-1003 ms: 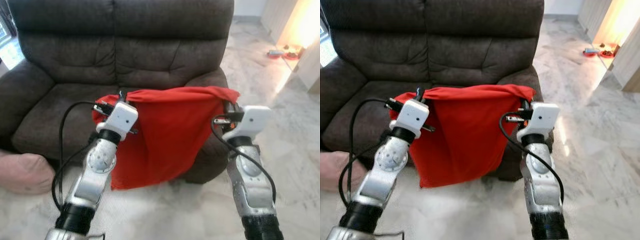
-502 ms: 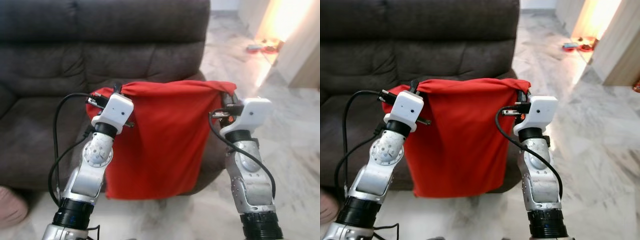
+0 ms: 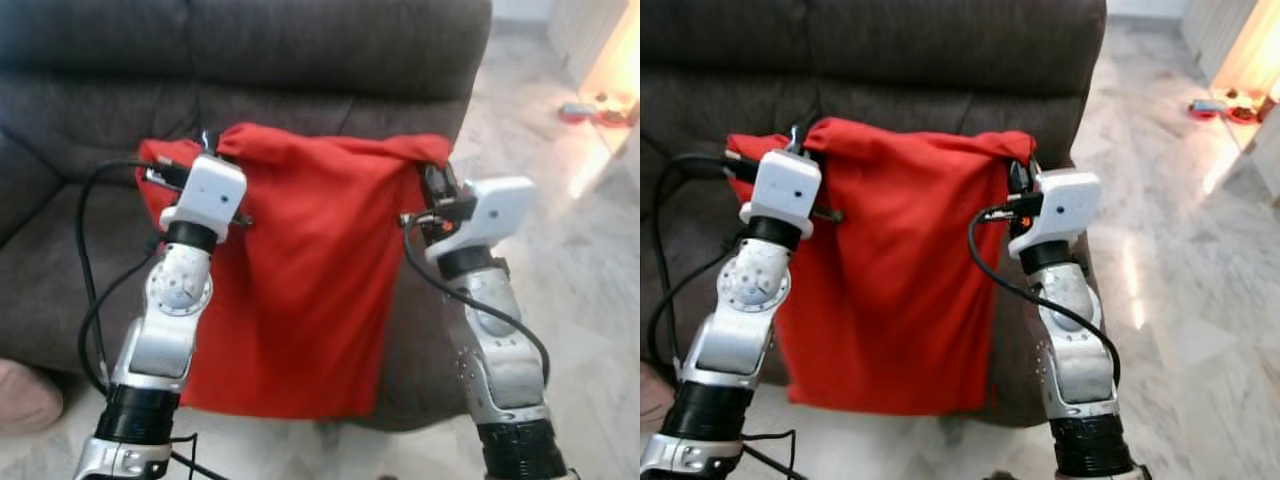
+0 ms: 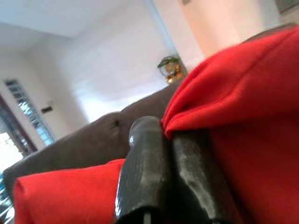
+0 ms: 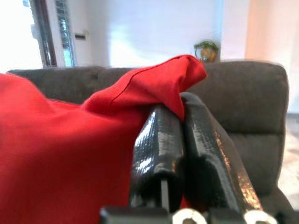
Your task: Move the pillow to the sofa from floor
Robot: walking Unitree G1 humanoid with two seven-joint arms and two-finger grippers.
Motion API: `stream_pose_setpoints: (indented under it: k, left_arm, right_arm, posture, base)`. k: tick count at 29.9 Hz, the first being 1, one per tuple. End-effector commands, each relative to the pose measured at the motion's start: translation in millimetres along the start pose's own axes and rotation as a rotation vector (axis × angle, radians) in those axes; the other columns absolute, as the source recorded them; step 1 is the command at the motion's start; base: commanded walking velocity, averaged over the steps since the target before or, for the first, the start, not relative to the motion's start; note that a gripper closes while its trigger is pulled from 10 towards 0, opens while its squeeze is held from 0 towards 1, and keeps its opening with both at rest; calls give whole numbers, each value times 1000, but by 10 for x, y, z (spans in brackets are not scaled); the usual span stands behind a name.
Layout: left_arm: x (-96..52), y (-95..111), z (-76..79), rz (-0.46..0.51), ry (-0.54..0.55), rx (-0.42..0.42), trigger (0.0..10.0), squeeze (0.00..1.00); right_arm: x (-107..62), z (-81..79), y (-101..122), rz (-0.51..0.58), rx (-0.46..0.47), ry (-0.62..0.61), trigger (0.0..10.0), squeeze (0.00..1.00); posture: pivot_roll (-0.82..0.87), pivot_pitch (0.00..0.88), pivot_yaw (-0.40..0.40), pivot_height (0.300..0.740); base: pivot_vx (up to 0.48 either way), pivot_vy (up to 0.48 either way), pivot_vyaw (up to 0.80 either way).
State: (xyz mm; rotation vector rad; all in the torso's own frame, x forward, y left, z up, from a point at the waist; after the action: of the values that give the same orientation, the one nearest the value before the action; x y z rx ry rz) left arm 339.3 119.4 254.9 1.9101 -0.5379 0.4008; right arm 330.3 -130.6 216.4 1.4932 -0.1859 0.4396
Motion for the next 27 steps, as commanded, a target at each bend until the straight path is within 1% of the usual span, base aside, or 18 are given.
stream_pose_setpoints:
  k: [1, 7, 15, 18, 20, 21, 22, 23, 24, 25, 27]
  left_arm:
    - [88, 335, -183, 142, 60, 17, 10000, 0]
    - [96, 311, -184, 128, 55, 10, 10000, 0]
    - [83, 296, -161, 117, 44, 8, 10000, 0]
    - [87, 258, -133, 95, 18, -1, 10000, 0]
    - [86, 215, -71, 71, -29, -18, 10000, 0]
    - [86, 215, -71, 71, -29, -18, 10000, 0]
    - [74, 128, 37, 18, -105, -52, 10000, 0]
    - [38, 50, 144, -23, -182, -65, 10000, 0]
    - [38, 50, 144, -23, -182, -65, 10000, 0]
    - [-48, -54, 297, -73, -292, -70, 10000, 0]
    - [-140, -124, 393, -113, -350, -83, 10000, 0]
  right_arm:
    - [55, -86, 201, 79, 15, 28, 10000, 0]
    - [68, -4, 200, 71, 21, -7, 10000, 0]
    - [88, -16, 210, 73, 25, -3, 10000, 0]
    - [92, -9, 189, 64, 22, -8, 10000, 0]
    - [95, 32, 149, 43, 12, -29, 10000, 0]
    - [95, 32, 149, 43, 12, -29, 10000, 0]
    - [95, 106, 75, 3, -6, -69, 10000, 0]
    - [91, 176, 13, -29, -7, -109, 10000, 0]
    - [91, 176, 13, -29, -7, -109, 10000, 0]
    - [78, 255, -54, -62, -6, -150, 10000, 0]
    - [69, 262, -72, -67, -10, -147, 10000, 0]
  posture:
    - [115, 63, -13, 740]
    - [114, 66, -13, 740]
    - [121, 67, -15, 740]
    - [124, 67, -16, 740]
    - [125, 67, -16, 740]
    - [125, 67, -16, 740]
    - [127, 68, -17, 740]
    - [128, 68, -17, 740]
    - [128, 68, -17, 740]
    - [126, 67, -16, 740]
    - [126, 70, -16, 740]
  base:
    - [469, 0, 800]
    - [469, 0, 0]
    - [469, 0, 0]
    - [469, 0, 0]
    - [469, 0, 0]
    - [469, 0, 0]
    - [386, 0, 0]
    - [0, 0, 0]
    - [0, 0, 0]
    - [0, 0, 0]
    - [0, 0, 0]
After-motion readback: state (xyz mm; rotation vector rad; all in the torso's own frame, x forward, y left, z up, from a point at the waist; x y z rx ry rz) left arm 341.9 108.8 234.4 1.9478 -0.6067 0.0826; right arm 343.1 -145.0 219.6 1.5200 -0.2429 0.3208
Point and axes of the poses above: a point about 5 cm out from each wrist's last joint towards the gripper, its own x axis pointing out of the wrist towards the gripper, its own y axis along the axis of the wrist's last joint, z = x × y, the point moved 3 cm from there along x, pointing out of the wrist towards the gripper, and after that the axes turned 5 degrees about -x, right-handed, at the moved point
